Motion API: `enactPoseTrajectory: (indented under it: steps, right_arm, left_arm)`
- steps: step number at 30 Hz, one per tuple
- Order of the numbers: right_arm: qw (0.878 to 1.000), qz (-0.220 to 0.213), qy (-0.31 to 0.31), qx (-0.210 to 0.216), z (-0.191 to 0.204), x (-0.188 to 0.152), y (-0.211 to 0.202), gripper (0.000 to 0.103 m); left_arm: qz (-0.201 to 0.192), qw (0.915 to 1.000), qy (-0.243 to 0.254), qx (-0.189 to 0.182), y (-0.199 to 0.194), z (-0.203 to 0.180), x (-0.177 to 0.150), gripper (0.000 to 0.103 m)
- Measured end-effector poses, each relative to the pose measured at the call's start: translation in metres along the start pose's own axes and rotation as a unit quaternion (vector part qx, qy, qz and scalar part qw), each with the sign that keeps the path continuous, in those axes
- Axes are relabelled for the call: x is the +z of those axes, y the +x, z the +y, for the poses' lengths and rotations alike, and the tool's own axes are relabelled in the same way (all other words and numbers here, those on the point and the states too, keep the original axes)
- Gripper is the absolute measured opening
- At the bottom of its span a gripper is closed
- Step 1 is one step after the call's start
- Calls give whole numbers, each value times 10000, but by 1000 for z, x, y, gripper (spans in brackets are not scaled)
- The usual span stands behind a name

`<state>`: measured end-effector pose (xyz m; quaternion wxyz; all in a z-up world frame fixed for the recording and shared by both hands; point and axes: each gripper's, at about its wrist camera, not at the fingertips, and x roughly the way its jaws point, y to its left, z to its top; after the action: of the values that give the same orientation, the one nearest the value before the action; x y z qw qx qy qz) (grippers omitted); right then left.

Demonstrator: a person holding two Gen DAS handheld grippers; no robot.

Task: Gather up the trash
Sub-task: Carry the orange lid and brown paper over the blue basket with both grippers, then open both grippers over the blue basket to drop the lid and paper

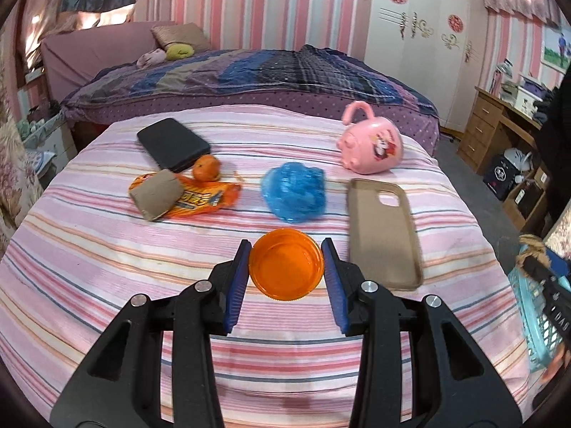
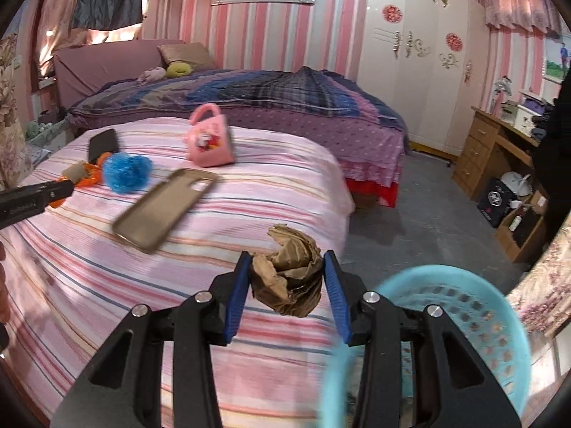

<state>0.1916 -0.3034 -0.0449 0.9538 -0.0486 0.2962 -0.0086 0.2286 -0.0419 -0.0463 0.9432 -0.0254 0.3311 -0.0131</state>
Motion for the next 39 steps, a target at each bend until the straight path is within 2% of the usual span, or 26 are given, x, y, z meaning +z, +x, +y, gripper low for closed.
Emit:
enactPoseTrajectory:
  steps: [6,15,21,29,39]
  right_arm:
    - [9989,-53,373,-294,-54,-13,-15,41]
    - [9948,-86,753,-687,-118,-35,-30,41]
    - [9927,-25,847,-859,-149,-51,-37,41]
    - [9884,30,1045,-1099,-175,-68,-45,41]
    - [9850,8,1290,-1148,-195,-76,-43,41]
  left_arm:
    - [-45,9997,227,47,-3,-21,-8,39]
    - [-77,9991,366,-198,-16,-55,-19,39]
    - [-345,9974,627,-107,-30,-78,-20,39]
    - [-219,9966,595,-527,-27,-124,-36,39]
    - [-329,9858,1091,-1231,-31,-221,-44,39]
